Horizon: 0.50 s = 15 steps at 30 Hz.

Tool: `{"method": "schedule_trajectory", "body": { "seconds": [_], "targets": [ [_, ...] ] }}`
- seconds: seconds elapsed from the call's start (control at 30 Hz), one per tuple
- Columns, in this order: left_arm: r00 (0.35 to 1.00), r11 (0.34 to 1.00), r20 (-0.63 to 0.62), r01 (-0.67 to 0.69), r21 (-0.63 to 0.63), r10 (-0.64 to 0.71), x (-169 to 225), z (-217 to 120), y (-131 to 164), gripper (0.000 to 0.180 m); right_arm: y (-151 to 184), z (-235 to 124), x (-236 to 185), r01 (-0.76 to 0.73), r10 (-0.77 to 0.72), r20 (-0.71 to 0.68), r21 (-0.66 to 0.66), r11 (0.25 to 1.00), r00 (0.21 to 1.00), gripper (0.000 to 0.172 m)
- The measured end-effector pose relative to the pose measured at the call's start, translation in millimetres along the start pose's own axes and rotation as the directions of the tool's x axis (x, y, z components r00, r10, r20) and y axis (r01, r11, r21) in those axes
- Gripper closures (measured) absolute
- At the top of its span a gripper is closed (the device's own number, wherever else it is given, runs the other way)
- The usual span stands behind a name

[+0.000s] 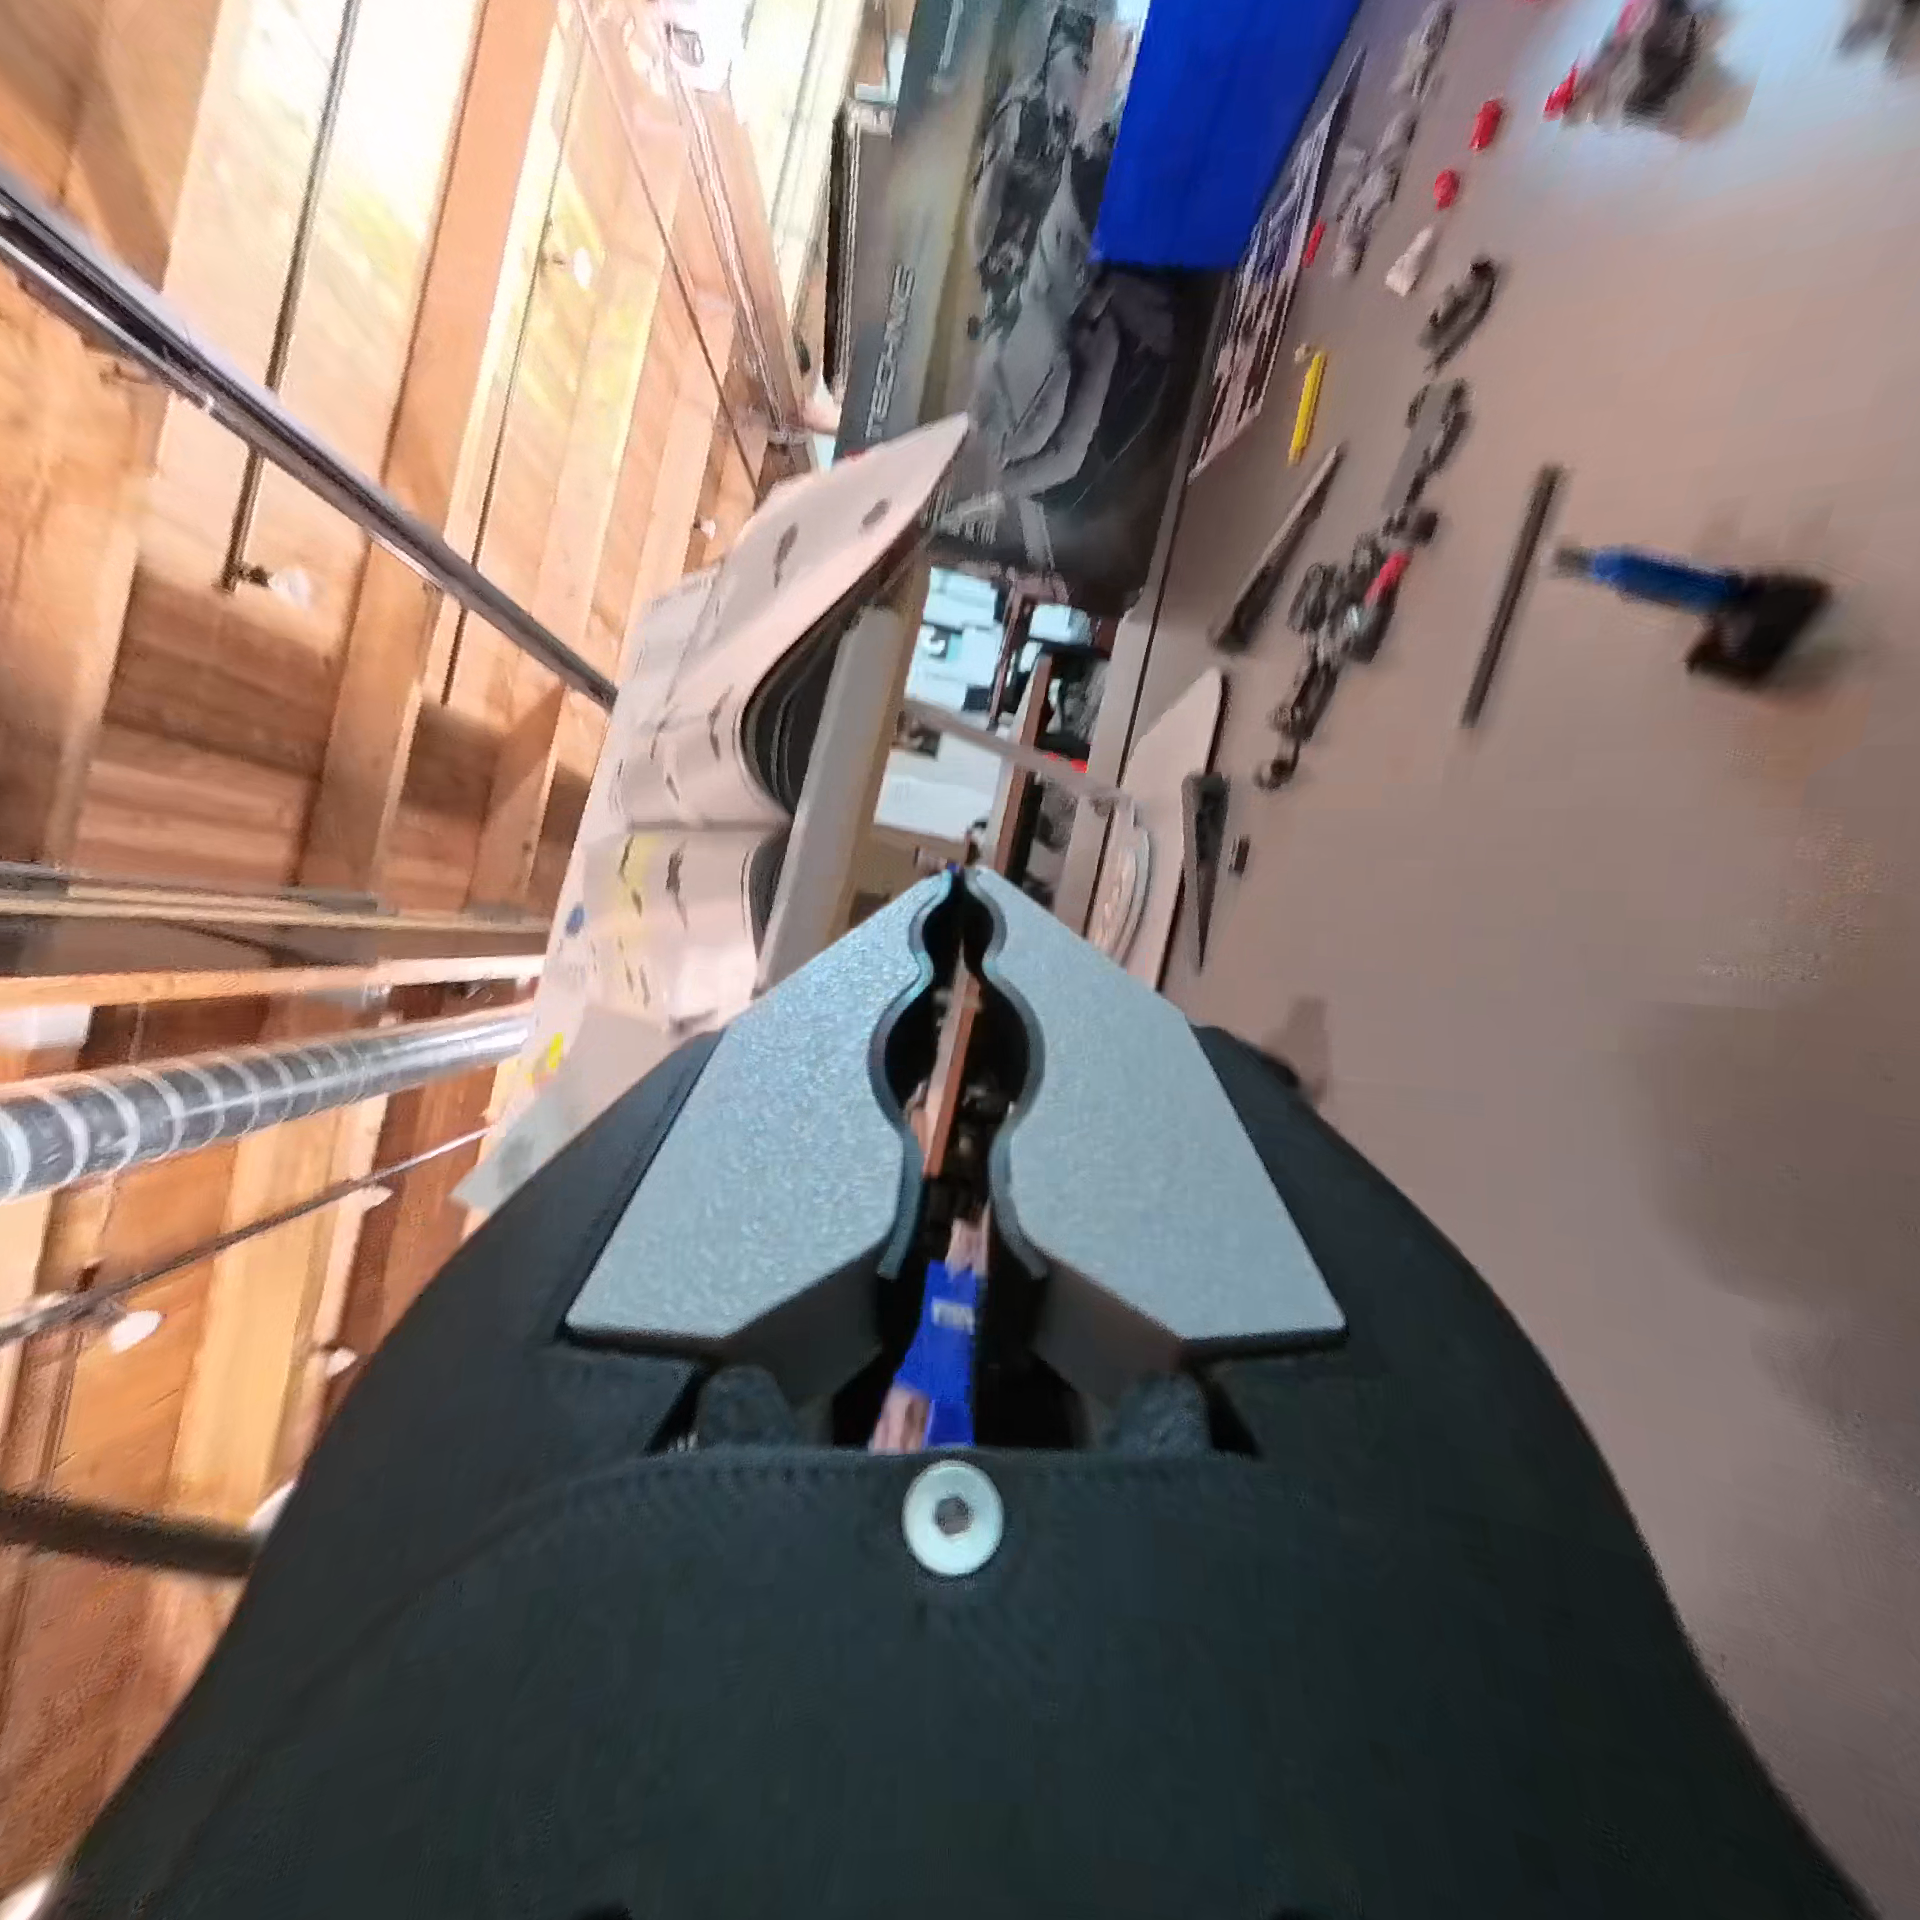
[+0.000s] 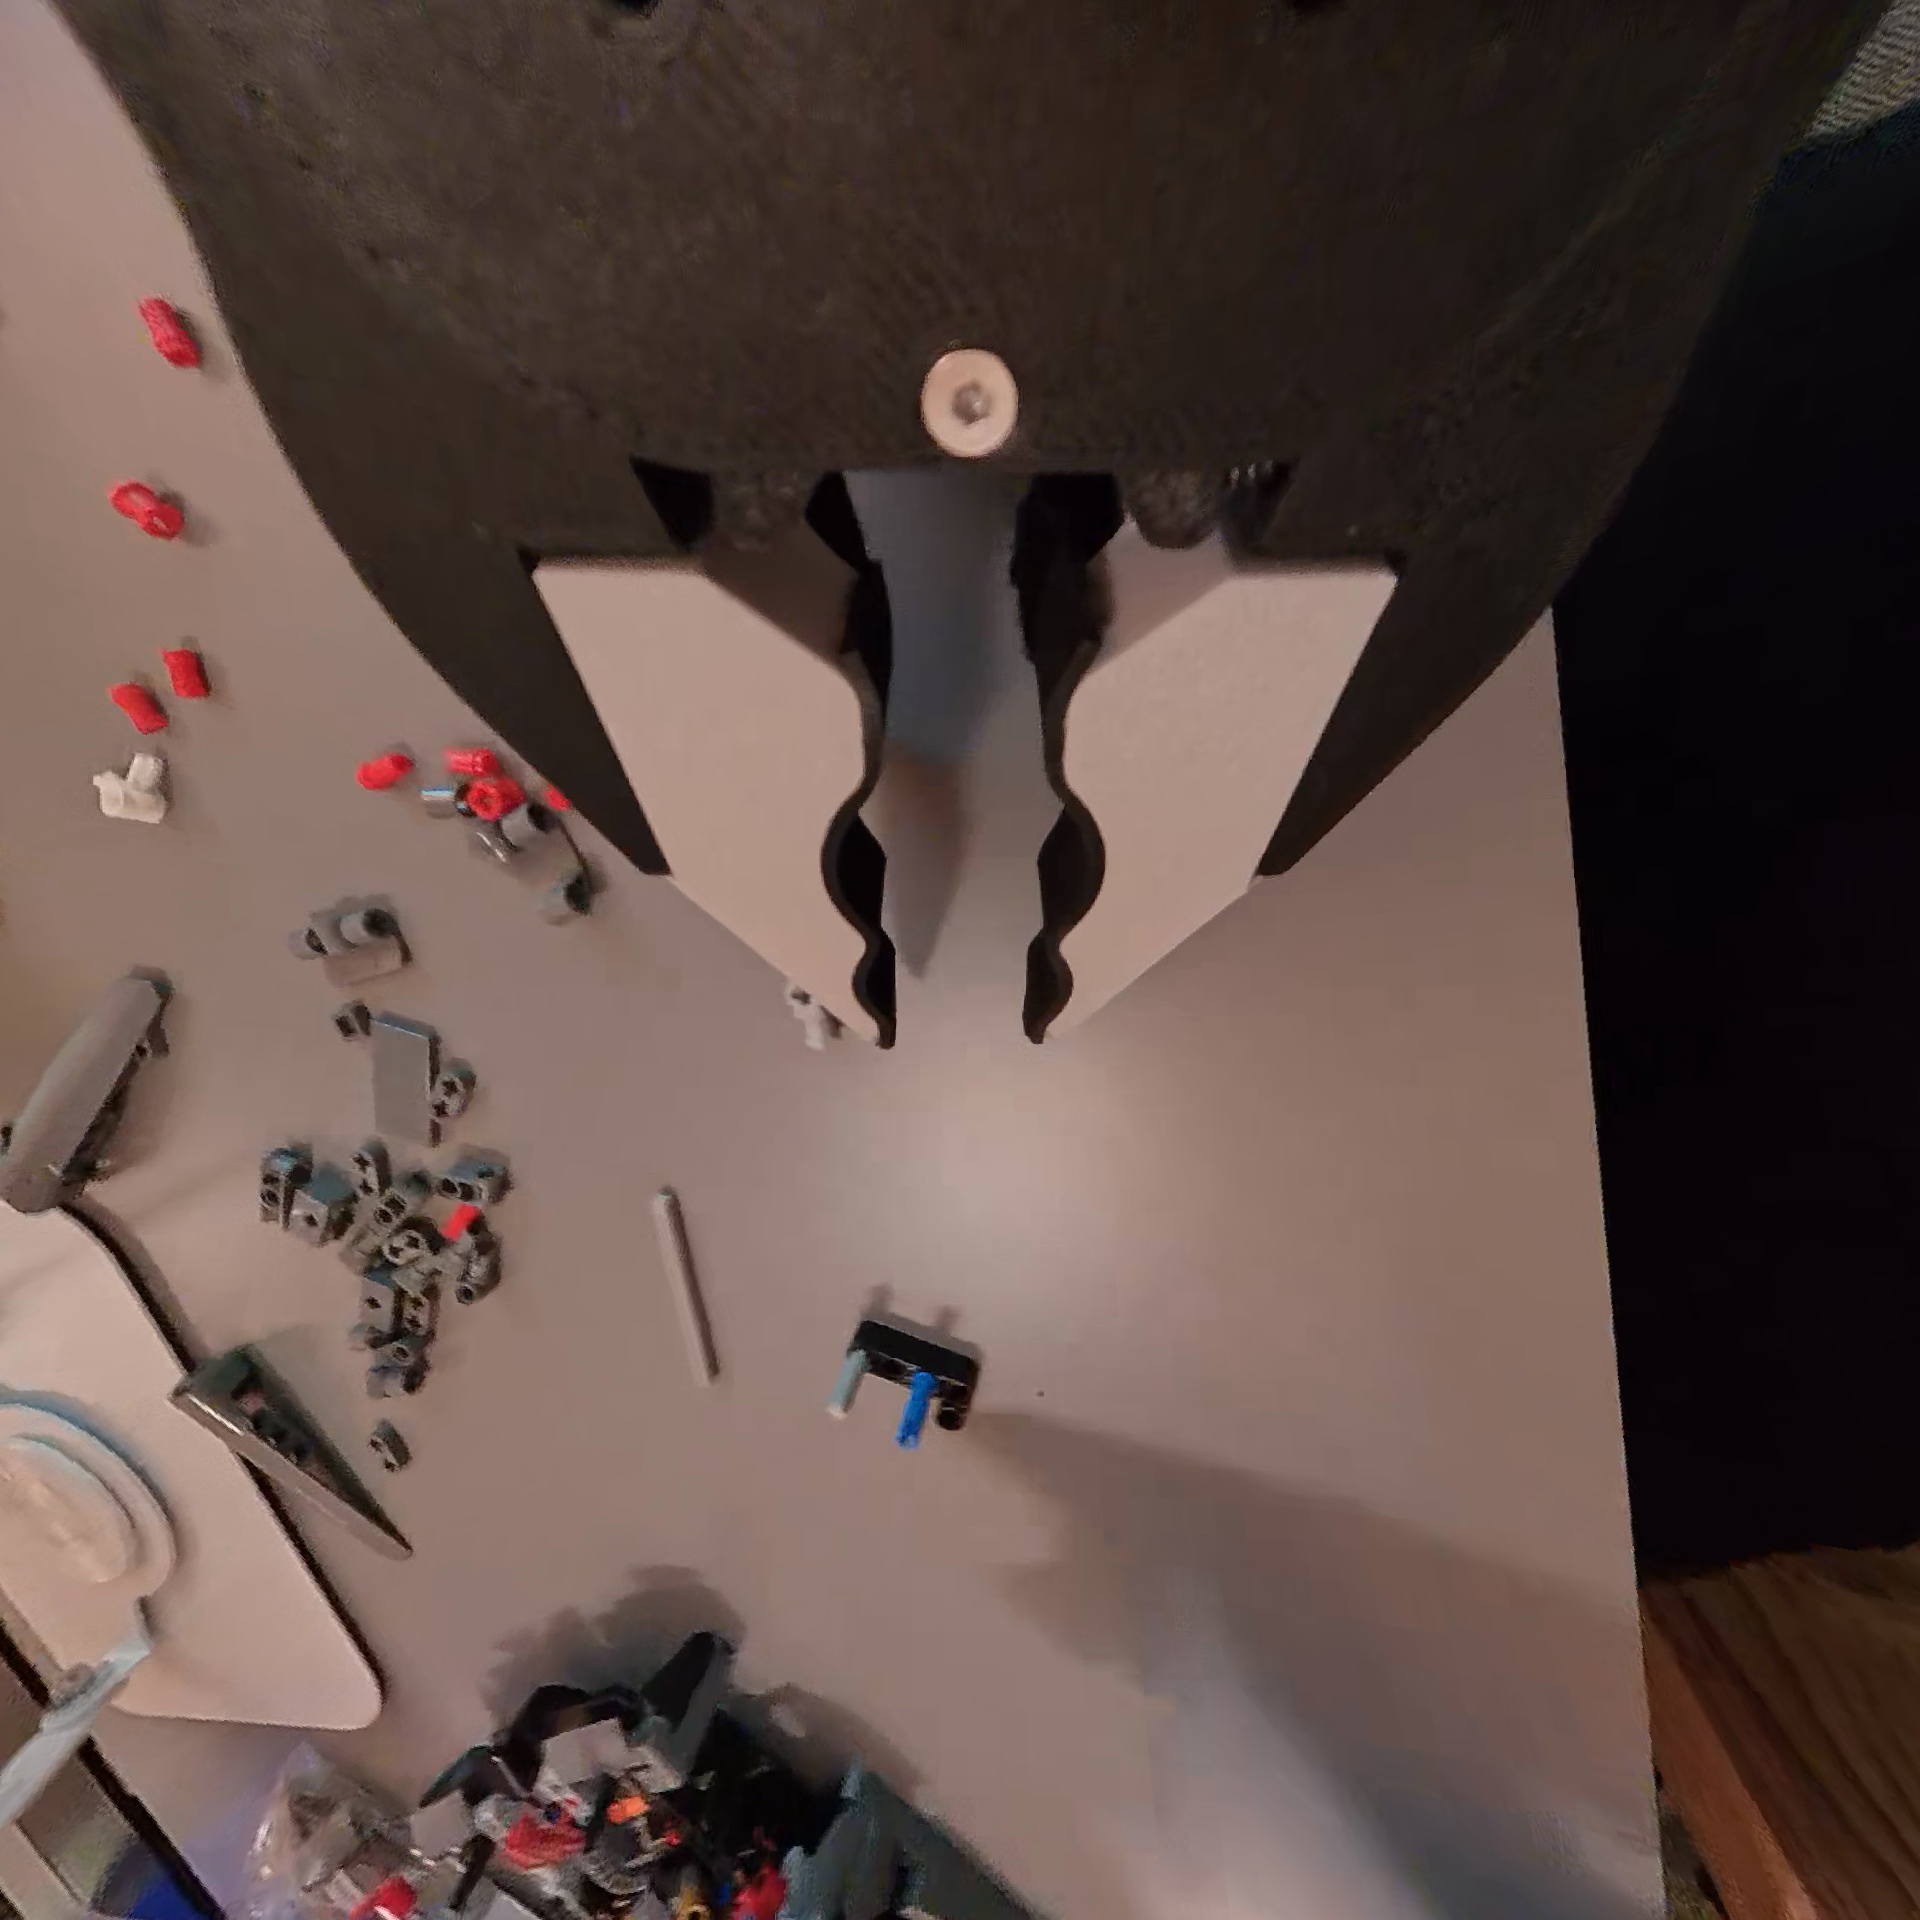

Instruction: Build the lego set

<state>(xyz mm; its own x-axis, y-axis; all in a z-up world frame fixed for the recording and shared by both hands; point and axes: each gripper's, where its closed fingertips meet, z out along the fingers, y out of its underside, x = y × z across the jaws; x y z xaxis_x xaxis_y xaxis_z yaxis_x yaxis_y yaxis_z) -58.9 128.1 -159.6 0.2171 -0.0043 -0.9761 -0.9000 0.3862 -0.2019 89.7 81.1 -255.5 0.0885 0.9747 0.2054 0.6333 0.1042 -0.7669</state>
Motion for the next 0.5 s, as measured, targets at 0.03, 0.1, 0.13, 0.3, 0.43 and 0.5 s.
{"method": "schedule_trajectory", "body": {
  "seconds": [0.03, 0.1, 0.13, 0.3, 0.43, 0.5],
  "targets": [
    [1.000, 0.999, 0.008, -0.024, -0.034, 0.025, 3.3, -7.3, 9.7, 0.180, -0.5, -1.9, 2.4, -0.024, 0.023, 0.014, 0.013, 1.000, 1.000, 0.149],
    [0.999, 0.996, 0.000, -0.038, -0.086, 0.038, 11.2, -16.3, 23.7, 0.180, -0.7, -2.4, 0.1, -0.037, 0.036, 0.049, 0.015, 0.999, 0.998, 0.147],
    [1.000, 0.995, 0.001, -0.024, -0.094, 0.024, 12.0, -17.2, 25.0, 0.180, 1.0, -1.0, -1.9, -0.017, 0.017, 0.049, 0.002, 1.000, 0.999, 0.148],
    [0.997, 0.990, -0.014, -0.081, -0.116, 0.080, 21.7, -2.8, 18.8, 0.180, -1.7, -3.6, -3.0, 0.020, -0.021, 0.025, 0.026, 0.999, 0.999, 0.150],
    [0.996, 0.986, -0.042, -0.080, -0.143, 0.074, 27.7, -2.5, 27.3, 0.180, -3.2, -5.1, -4.7, 0.024, -0.026, 0.035, 0.039, 0.999, 0.999, 0.150],
    [0.998, 0.986, -0.035, -0.055, -0.156, 0.050, 25.0, -1.8, 30.9, 0.180, -4.7, -6.5, -4.4, 0.022, -0.024, 0.034, 0.052, 0.998, 0.999, 0.150]
  ]
}}
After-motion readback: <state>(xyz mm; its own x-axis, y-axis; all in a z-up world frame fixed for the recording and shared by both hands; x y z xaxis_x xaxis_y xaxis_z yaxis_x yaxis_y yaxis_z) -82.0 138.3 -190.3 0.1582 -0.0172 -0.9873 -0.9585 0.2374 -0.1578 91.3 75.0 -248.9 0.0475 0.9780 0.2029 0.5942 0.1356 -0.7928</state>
